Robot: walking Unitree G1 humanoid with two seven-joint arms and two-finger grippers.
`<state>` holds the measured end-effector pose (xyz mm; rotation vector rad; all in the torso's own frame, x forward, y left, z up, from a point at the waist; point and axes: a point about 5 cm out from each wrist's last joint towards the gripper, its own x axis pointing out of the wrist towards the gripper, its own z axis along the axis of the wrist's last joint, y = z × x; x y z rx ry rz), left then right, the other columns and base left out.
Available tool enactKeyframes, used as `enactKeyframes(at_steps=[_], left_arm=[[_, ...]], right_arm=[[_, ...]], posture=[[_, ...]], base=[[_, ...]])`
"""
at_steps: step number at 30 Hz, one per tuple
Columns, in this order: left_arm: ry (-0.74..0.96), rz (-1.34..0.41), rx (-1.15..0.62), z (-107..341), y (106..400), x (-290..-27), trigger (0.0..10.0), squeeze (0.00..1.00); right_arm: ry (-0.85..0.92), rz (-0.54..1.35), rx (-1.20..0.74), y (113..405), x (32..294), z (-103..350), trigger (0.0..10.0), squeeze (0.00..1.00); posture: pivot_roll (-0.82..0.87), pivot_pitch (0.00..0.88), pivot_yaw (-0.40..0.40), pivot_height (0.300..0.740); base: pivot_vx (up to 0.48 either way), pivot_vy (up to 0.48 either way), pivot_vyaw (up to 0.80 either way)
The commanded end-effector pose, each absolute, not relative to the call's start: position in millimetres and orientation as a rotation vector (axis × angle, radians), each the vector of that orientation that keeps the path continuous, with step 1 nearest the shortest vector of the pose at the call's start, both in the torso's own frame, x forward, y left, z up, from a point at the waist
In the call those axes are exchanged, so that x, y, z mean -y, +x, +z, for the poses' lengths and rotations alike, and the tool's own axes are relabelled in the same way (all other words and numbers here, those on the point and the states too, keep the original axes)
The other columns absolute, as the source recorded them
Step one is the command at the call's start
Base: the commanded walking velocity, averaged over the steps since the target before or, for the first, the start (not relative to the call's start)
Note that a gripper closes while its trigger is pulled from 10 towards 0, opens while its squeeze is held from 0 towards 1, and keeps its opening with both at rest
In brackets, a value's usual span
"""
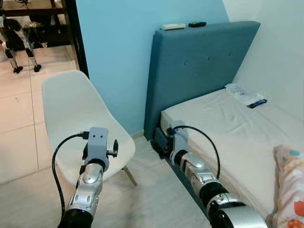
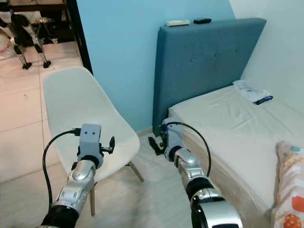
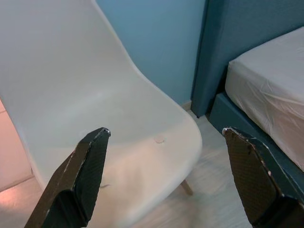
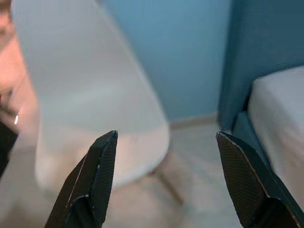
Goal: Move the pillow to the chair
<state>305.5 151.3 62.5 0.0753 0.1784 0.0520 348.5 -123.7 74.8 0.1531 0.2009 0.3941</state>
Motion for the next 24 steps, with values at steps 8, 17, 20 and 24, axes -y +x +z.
enactKeyframes(at_steps=[8, 17, 20, 24], left_arm=[[0.058, 0.047, -0.204, 55.3, 303.1, -146.0, 10.0, 0.00], [0.053, 0.061, -0.210, 53.6, 301.2, -146.8, 10.0, 0.00], [0.055, 0.062, -0.209, 53.9, 301.1, -146.6, 10.0, 0.00], [0.057, 0.062, -0.209, 53.6, 301.5, -146.1, 10.0, 0.00]], right_arm=[[-0.036, 0.296, -0.172, 343.5, 131.3, 71.7, 10.0, 0.00], [-0.047, 0.244, -0.160, 337.2, 132.7, 66.4, 10.0, 0.00], [-0.042, 0.251, -0.172, 335.5, 131.9, 63.7, 10.0, 0.00], [-0.043, 0.243, -0.221, 335.5, 127.8, 58.7, 10.0, 0.00]], posture=[[0.00, 0.000, -0.095, 0.740], [0.01, 0.000, -0.098, 0.740], [0.00, 0.000, -0.101, 0.740], [0.00, 0.000, -0.098, 0.740]], base=[[0.000, 0.000, 0.00], [0.000, 0.000, 0.00], [0.000, 0.000, 0.00], [0.000, 0.000, -0.20]])
